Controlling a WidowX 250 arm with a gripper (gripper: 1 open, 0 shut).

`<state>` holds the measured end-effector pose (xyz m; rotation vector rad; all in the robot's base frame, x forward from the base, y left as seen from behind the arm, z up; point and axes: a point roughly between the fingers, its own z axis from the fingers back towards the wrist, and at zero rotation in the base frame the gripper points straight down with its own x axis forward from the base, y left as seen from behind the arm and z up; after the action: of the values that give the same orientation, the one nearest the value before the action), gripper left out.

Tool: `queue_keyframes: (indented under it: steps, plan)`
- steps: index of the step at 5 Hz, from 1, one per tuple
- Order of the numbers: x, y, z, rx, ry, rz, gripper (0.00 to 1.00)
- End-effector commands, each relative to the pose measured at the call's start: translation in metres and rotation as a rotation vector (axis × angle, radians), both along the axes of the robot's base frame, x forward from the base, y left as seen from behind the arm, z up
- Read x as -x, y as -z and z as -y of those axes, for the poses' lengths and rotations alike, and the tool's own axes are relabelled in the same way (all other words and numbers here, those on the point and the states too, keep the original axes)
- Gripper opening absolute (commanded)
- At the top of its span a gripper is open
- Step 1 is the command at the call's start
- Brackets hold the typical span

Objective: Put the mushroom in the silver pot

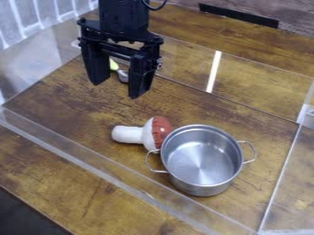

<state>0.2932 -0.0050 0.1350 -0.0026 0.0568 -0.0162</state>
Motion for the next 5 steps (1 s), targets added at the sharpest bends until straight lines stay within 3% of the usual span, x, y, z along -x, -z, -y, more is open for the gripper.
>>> queue_keyframes:
  steps: [1,2,4,5]
  plan:
    - [-0.005,-0.001,0.001,0.005,0.095,-0.021,1.00]
    - [-0.011,0.001,0.002,0.003,0.285,-0.033,1.00]
    - [-0.003,0.010,0.006,0.009,0.602,-0.032,1.00]
    - [-0.002,0.027,0.006,0.017,0.780,-0.032,1.00]
